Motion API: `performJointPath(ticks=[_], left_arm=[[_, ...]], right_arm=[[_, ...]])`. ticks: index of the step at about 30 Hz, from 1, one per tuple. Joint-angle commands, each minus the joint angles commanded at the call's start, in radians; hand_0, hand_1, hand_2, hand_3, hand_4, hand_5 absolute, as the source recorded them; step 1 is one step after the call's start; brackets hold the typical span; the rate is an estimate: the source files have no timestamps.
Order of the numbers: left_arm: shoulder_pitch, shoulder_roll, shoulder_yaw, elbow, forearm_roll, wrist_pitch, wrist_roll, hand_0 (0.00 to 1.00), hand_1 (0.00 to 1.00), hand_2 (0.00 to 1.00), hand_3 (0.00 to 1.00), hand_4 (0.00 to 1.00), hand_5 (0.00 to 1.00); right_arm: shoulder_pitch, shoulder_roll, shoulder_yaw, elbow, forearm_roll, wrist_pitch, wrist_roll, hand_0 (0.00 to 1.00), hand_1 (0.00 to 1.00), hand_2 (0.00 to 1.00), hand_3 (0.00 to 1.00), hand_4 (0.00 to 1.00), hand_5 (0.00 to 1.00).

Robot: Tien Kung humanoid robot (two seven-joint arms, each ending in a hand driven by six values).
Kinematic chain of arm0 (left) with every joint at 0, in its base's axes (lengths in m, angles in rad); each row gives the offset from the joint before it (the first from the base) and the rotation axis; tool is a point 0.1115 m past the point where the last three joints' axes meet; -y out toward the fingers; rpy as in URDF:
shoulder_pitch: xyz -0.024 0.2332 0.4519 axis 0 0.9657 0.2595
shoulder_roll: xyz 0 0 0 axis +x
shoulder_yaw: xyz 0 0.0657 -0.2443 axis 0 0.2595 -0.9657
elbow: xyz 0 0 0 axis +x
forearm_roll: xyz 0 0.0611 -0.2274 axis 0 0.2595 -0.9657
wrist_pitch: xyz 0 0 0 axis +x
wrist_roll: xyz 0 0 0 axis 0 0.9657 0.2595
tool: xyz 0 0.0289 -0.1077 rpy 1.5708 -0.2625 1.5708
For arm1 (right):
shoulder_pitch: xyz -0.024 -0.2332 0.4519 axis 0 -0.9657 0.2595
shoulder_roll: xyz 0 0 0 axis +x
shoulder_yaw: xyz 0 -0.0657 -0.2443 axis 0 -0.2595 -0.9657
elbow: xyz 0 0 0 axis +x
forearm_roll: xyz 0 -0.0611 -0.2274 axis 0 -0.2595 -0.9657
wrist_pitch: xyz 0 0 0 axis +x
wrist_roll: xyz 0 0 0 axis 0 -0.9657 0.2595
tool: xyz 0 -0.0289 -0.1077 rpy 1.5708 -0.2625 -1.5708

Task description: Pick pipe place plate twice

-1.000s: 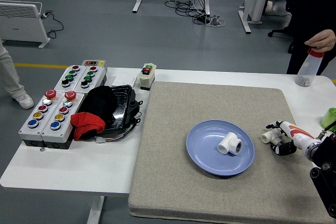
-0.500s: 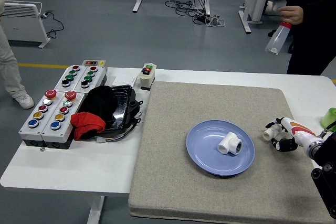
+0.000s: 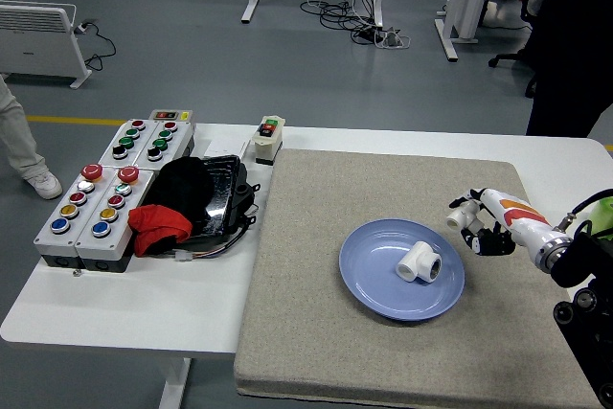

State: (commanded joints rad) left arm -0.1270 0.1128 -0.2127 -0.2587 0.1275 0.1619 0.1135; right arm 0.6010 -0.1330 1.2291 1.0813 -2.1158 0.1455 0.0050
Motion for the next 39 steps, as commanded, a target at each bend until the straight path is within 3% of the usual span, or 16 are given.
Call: performJointPath(ticks=[5,10,16,17,22,23,28,29,34,35,39], left_arm=[[0.001,0.001,-0.001,0.0,0.002,0.0,0.0,0.63,0.591,0.528,0.591,0.272,0.998],[0.002,0.001,-0.001,0.0,0.003,0.001,0.001,0.63,0.591,0.528,0.591,0.272,0.998],[0.006,0.002,-0.003,0.001,0.006,0.001,0.002,0.628,0.591,0.528,0.591,0.271,0.998],[0.007,0.002,-0.004,0.001,0.007,0.001,0.002,0.628,0.59,0.528,0.591,0.271,0.998],[0.009,0.003,-0.008,0.001,0.013,0.0,0.004,0.628,0.59,0.528,0.591,0.271,0.998],[0.01,0.003,-0.009,0.001,0.015,0.0,0.005,0.628,0.589,0.526,0.59,0.272,0.998],[0.011,0.004,-0.007,0.001,0.013,0.0,0.004,0.628,0.589,0.526,0.59,0.272,0.998],[0.011,0.004,-0.007,0.001,0.012,0.0,0.003,0.628,0.589,0.525,0.591,0.271,0.998],[0.008,0.005,-0.002,0.001,0.006,0.0,0.0,0.628,0.589,0.525,0.591,0.271,0.998],[0.007,0.005,-0.001,0.001,0.005,0.0,0.0,0.627,0.585,0.523,0.59,0.272,0.998],[0.005,0.006,0.002,0.001,0.001,0.0,-0.001,0.627,0.585,0.523,0.59,0.272,0.998]], right_arm=[[0.013,0.012,-0.102,0.095,0.045,0.001,-0.03,0.28,0.42,0.526,0.581,0.398,0.017],[0.022,0.032,-0.162,0.103,0.054,0.004,-0.044,0.28,0.42,0.526,0.581,0.398,0.017],[0.029,0.039,-0.246,0.093,0.052,0.003,-0.011,0.29,0.426,0.525,0.581,0.407,0.037],[0.03,0.038,-0.259,0.091,0.052,0.006,-0.007,0.414,0.514,0.539,0.6,0.447,0.076],[0.036,0.033,-0.308,0.086,0.047,0.027,0.003,0.414,0.514,0.539,0.6,0.447,0.076],[0.037,0.033,-0.318,0.083,0.043,0.037,0.003,0.65,0.677,0.677,0.717,0.518,0.148],[0.038,0.035,-0.334,0.072,0.037,0.049,0.013,0.65,0.677,0.677,0.717,0.518,0.148],[0.039,0.035,-0.336,0.07,0.035,0.049,0.017,0.795,0.769,0.828,0.769,0.569,0.182],[0.041,0.035,-0.335,0.066,0.022,0.052,0.027,0.795,0.769,0.828,0.769,0.569,0.182],[0.042,0.035,-0.333,0.065,0.017,0.059,0.025,0.895,0.85,0.96,0.861,0.643,0.213],[0.044,0.036,-0.323,0.057,-0.003,0.102,0.014,0.895,0.85,0.96,0.861,0.643,0.213]])
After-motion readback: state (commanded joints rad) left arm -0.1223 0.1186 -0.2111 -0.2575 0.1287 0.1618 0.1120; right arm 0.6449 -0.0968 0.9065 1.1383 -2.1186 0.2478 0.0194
